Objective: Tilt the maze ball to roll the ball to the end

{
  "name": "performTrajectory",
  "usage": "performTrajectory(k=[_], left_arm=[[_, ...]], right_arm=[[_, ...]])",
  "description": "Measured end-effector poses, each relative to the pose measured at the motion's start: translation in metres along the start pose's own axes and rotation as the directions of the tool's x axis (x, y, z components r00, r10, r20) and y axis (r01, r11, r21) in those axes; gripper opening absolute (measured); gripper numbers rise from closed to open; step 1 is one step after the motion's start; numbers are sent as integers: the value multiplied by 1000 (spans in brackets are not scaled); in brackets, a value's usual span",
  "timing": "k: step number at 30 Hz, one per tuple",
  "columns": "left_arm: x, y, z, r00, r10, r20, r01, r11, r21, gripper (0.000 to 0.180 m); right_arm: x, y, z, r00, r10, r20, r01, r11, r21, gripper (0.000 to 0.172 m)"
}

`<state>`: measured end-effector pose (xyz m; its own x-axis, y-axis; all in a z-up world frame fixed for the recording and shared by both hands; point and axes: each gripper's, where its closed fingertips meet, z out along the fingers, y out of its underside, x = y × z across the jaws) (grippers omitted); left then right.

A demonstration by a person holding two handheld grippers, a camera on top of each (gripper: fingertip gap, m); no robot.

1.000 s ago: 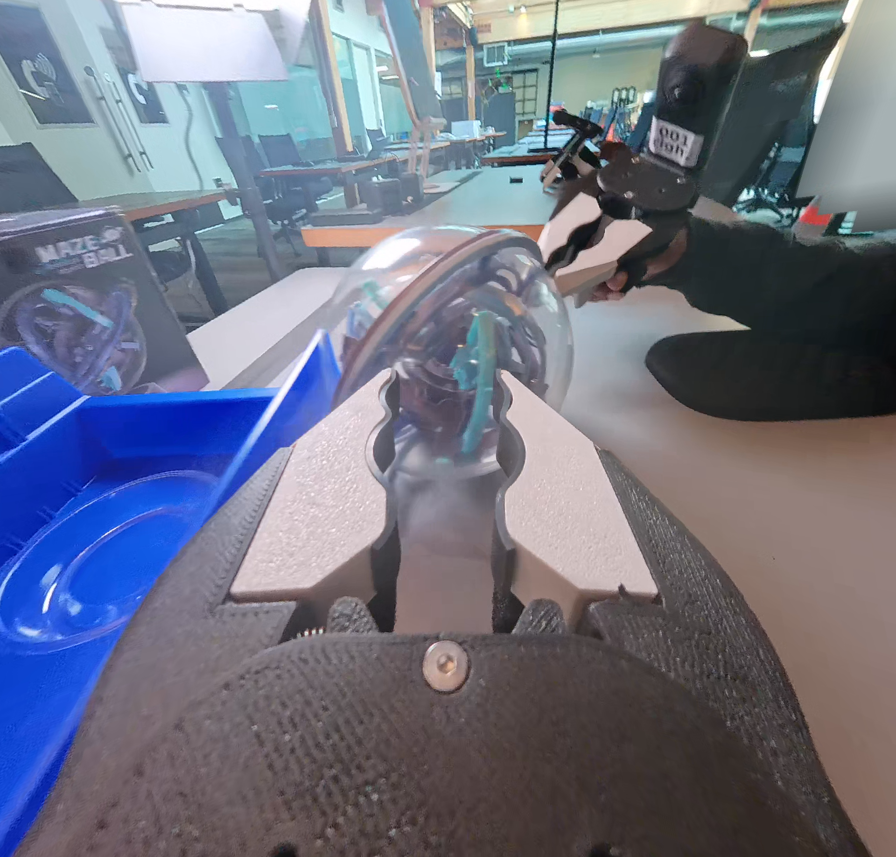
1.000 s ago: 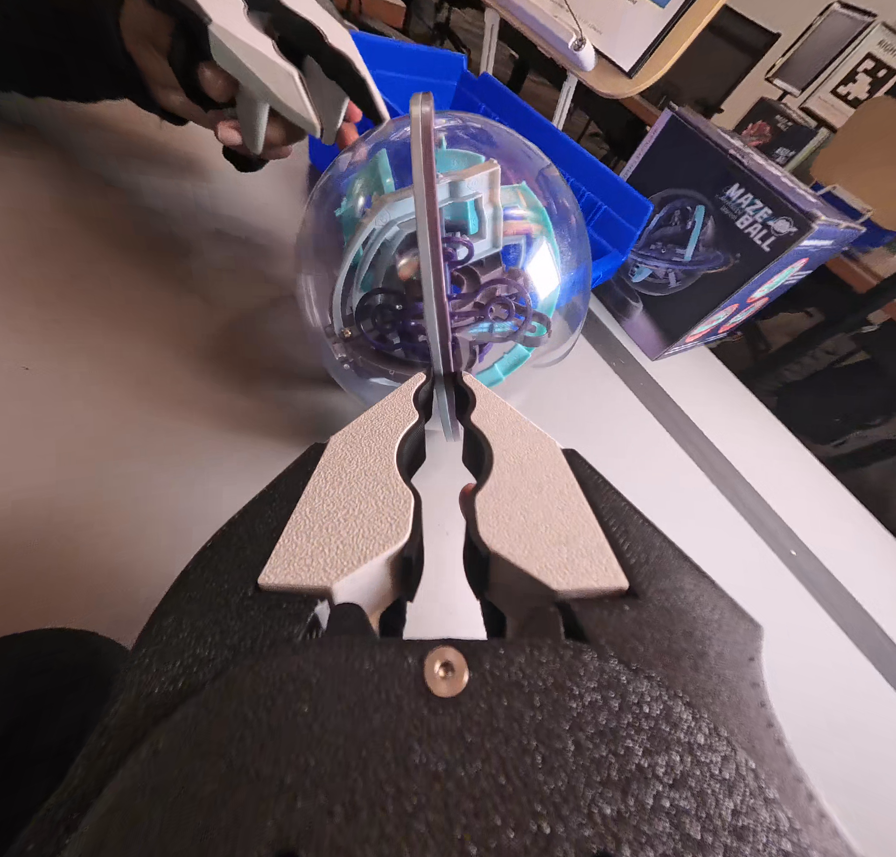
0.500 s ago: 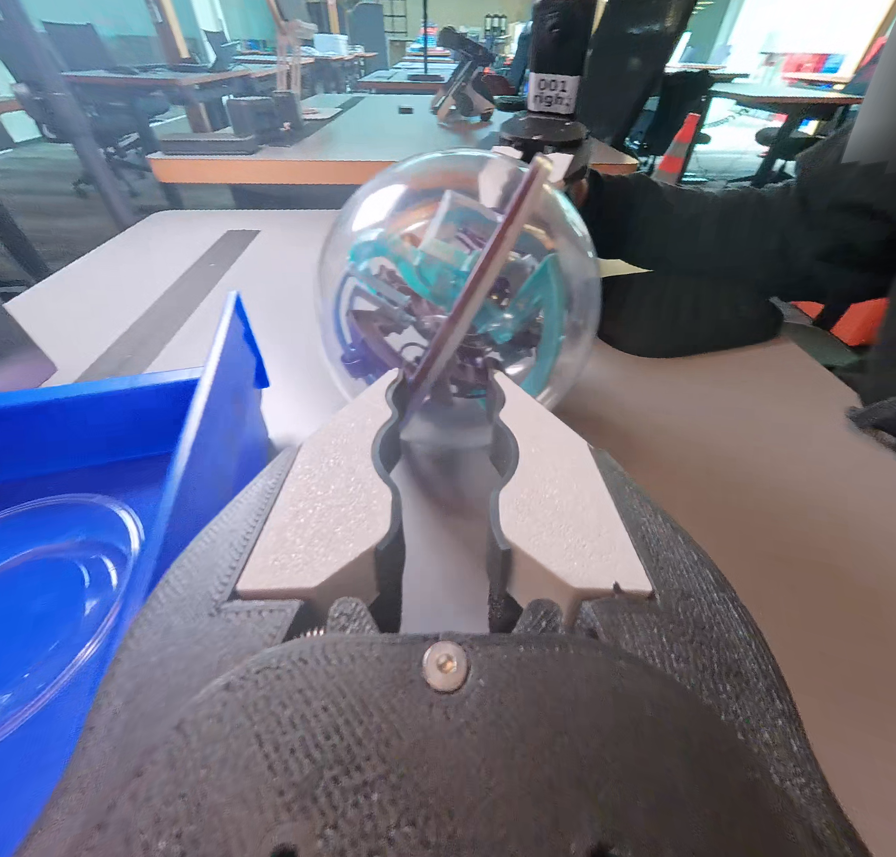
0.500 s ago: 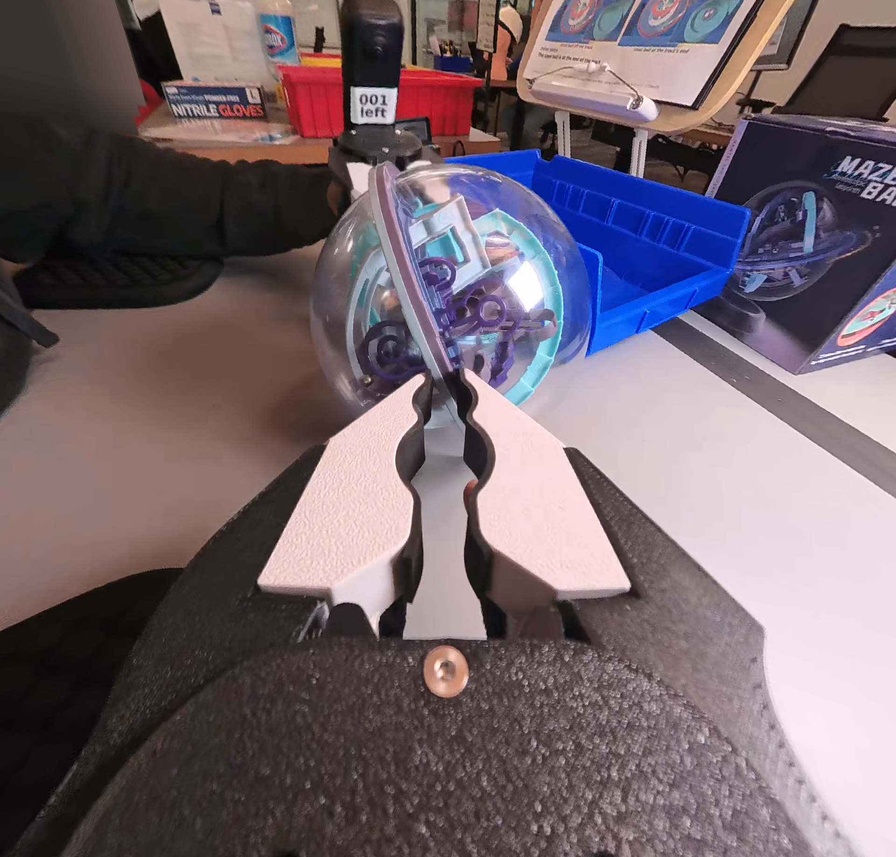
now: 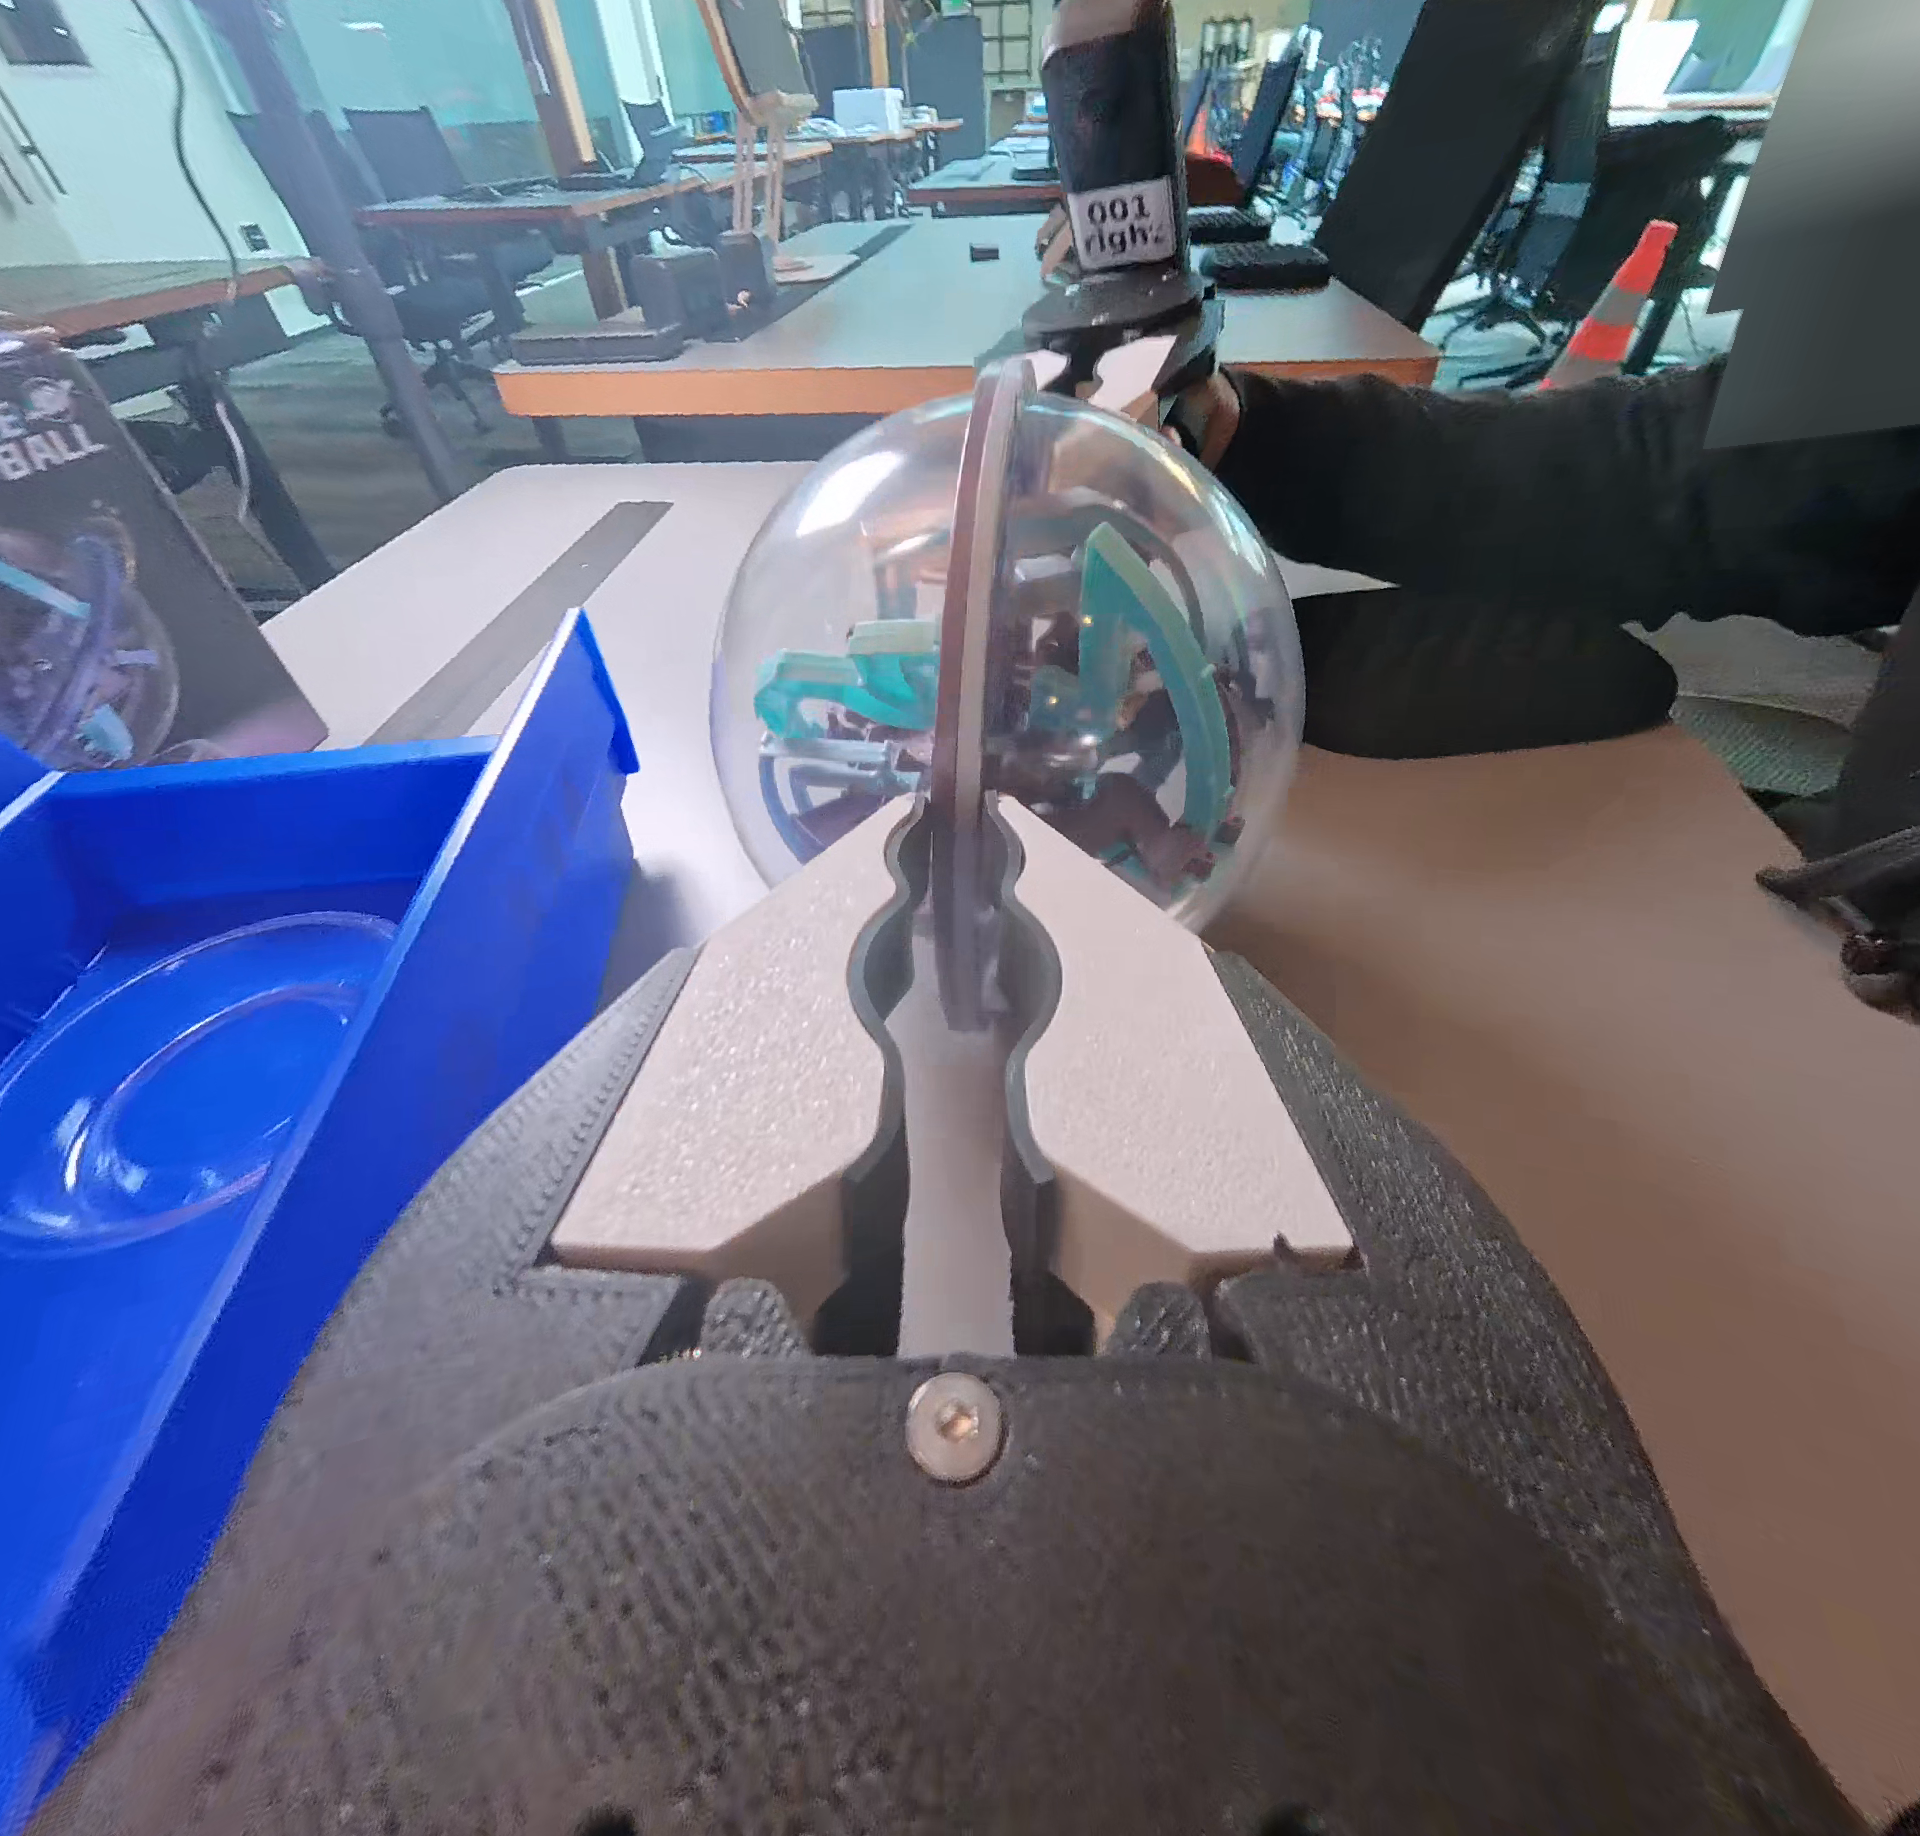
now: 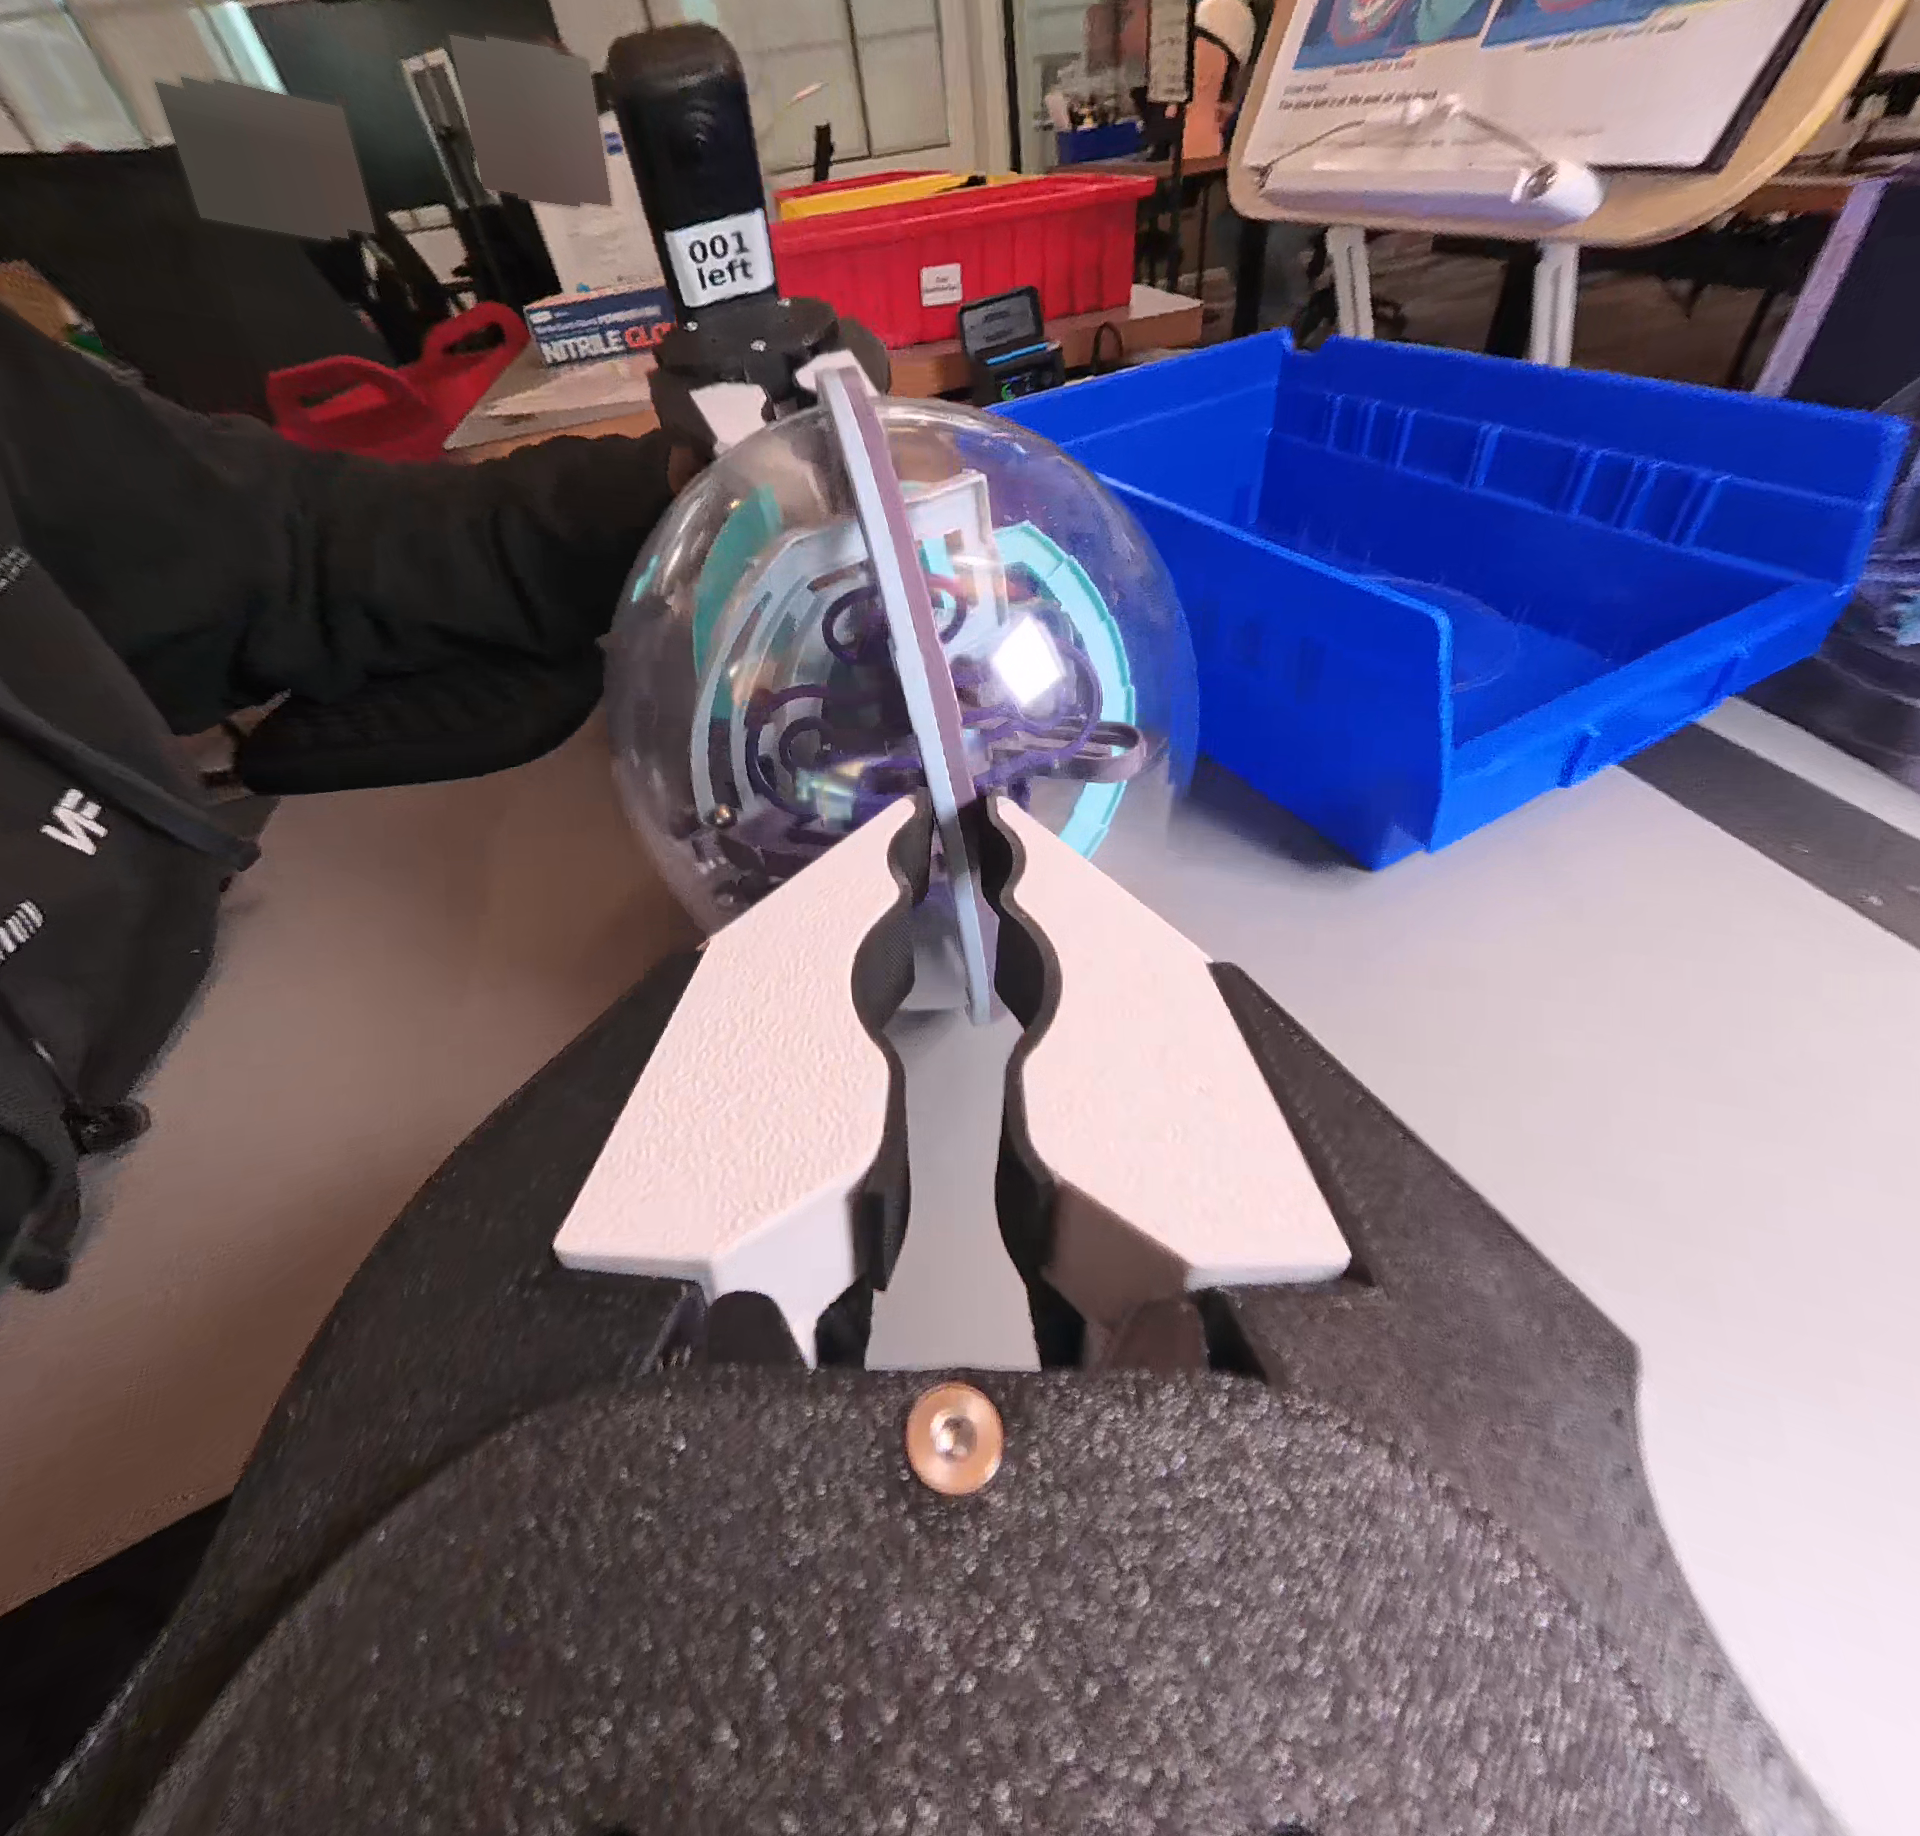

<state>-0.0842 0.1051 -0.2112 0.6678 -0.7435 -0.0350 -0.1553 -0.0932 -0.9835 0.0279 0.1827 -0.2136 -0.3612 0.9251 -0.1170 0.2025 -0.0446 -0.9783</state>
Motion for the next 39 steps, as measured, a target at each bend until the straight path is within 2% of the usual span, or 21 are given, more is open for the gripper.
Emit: performTrajectory(k=[6,12,16,25,29,30,36,39], left_arm=[[7,-7,-31,997,12,76,-16,998,61,7],[12,-12,-52,994,23,109,-35,994,105,7],[21,-9,-62,993,41,108,-54,992,116,8],[36,-18,-60,993,82,86,-91,989,115,19],[37,-20,-59,992,90,89,-99,989,110,15],[36,-21,-60,992,89,94,-99,989,111,7],[35,-20,-61,989,102,106,-113,989,98,6],[35,-21,-61,989,97,112,-109,988,105,6]], right_arm=[[-11,9,29,996,-33,78,38,997,-63,6],[-23,16,50,995,-50,82,60,990,-125,6],[-29,16,58,995,-74,71,81,990,-111,6],[-35,12,61,991,-116,65,123,984,-126,7],[-33,10,62,991,-122,49,128,983,-130,7],[-33,10,62,991,-124,45,129,983,-132,7],[-27,4,64,992,-123,-24,118,983,-140,8],[-29,-5,62,992,-111,-55,104,987,-120,19]])
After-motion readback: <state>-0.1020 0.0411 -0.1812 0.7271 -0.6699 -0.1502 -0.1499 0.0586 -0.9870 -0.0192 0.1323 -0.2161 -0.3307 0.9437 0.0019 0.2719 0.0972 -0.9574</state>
